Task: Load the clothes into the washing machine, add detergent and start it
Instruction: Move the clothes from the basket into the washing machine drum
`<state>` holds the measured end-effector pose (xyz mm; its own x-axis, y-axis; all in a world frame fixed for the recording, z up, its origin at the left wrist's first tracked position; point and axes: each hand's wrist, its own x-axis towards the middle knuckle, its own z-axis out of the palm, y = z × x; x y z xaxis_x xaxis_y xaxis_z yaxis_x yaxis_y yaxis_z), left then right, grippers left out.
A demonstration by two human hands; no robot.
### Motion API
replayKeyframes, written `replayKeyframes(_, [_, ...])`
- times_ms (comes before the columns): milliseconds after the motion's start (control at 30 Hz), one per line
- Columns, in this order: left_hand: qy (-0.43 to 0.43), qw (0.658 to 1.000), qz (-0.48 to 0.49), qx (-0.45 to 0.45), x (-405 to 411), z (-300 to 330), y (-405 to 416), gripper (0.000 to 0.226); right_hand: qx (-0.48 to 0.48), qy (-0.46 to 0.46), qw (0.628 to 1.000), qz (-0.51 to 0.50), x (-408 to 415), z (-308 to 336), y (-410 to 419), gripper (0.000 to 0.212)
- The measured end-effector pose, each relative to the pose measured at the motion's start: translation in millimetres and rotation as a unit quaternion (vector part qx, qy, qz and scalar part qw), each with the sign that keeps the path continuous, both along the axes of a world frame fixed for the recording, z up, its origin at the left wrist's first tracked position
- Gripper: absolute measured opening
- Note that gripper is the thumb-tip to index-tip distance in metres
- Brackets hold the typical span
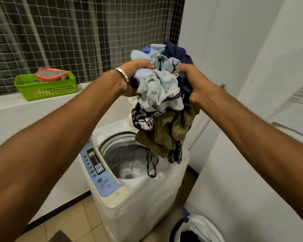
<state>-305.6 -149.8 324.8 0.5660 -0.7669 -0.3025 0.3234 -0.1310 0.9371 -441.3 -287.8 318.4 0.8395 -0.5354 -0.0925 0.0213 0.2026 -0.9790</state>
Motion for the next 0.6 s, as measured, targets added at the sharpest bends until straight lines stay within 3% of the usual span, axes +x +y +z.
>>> replayKeyframes(200, [-0.004,0.998,0.004,0.063,80.6,-32.8,14.4,0.053,0.024,0.043,0.999,-0.017,85.7,-44.2,12.4,0.033])
replayKeyframes(267, [0.004,0.996,0.01,0.085,105.8,-53.9,17.1,0.062,0.022,0.077,0.997,-0.021,111.0,-66.9,13.8,0.032])
replayKeyframes(367, [0.009,0.993,0.013,0.116,131.6,-86.7,20.0,0.063,0.034,0.119,0.991,-0.044,138.2,-96.4,19.2,0.014])
replayKeyframes(500, [0.021,0.99,0.004,0.138,154.6,-129.9,20.2,0.05,0.059,0.145,0.986,-0.051,165.8,-142.1,19.3,0.019])
replayKeyframes(600, [0.037,0.985,0.006,0.17,169.9,-164.8,18.1,0.053,0.07,0.174,0.981,-0.044,186.5,-186.1,12.5,0.027])
